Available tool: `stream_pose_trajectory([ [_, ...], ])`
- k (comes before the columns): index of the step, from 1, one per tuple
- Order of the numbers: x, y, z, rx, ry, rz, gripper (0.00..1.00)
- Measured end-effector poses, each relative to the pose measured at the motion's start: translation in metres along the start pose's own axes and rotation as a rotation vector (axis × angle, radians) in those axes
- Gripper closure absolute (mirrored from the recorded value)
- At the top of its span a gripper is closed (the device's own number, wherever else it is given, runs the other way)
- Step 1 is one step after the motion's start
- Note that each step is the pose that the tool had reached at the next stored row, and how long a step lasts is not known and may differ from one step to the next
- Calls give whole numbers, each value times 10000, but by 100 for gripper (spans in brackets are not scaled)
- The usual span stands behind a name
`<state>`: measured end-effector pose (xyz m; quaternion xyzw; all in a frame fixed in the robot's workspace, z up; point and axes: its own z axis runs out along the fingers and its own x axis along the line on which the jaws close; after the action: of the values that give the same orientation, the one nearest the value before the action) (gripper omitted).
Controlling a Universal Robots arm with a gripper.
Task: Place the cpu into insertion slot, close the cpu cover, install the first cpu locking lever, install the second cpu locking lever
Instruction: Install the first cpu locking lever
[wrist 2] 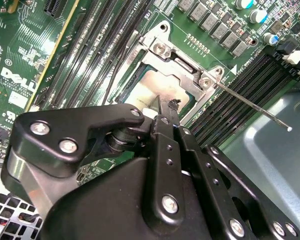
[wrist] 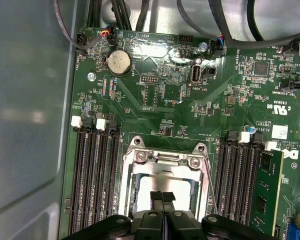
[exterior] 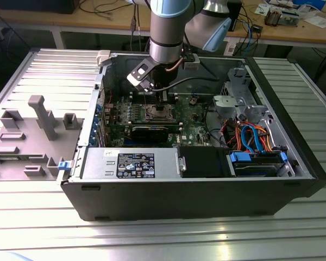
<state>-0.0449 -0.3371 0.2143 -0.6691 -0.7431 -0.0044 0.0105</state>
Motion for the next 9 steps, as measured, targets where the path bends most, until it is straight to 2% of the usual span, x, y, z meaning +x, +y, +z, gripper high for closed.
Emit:
stream_pose_trajectory([
  [9, 1, 0, -28, 1, -7, 0, 89],
])
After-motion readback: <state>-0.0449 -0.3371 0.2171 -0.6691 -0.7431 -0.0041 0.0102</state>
